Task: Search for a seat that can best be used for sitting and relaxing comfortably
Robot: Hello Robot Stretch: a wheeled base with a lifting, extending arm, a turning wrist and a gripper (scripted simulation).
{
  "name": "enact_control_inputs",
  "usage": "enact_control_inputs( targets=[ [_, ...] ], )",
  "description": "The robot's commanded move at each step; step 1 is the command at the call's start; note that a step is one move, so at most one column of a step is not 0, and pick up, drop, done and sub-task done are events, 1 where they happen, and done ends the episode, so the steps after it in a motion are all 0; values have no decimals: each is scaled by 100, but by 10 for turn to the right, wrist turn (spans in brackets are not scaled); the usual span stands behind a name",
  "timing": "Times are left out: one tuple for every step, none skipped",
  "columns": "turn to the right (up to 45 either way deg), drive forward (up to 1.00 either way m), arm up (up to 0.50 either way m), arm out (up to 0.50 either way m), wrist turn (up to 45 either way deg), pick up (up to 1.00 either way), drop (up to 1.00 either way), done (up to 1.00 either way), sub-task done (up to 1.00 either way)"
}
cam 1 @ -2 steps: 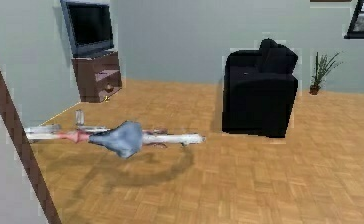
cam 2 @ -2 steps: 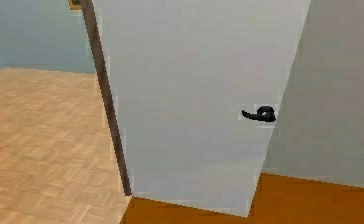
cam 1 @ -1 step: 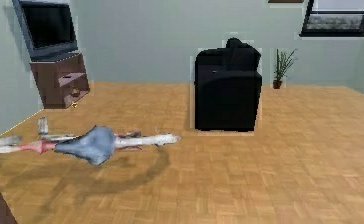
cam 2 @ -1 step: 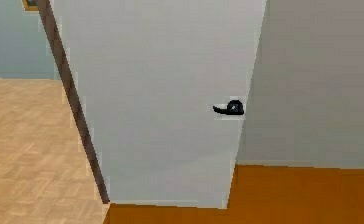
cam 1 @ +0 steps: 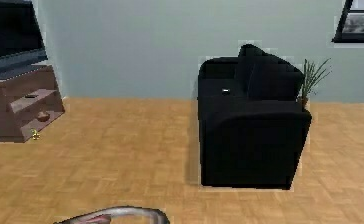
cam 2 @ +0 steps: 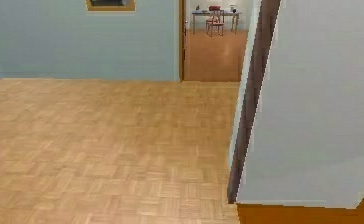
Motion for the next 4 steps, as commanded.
enact_control_inputs(
  targets=[
    [60,0,0,0,0,0,0,0,0],
    [0,65,0,0,0,0,0,0,0],
    [90,0,0,0,0,0,0,0,0],
    [0,0,0,0,0,0,0,100,0]
  ],
)
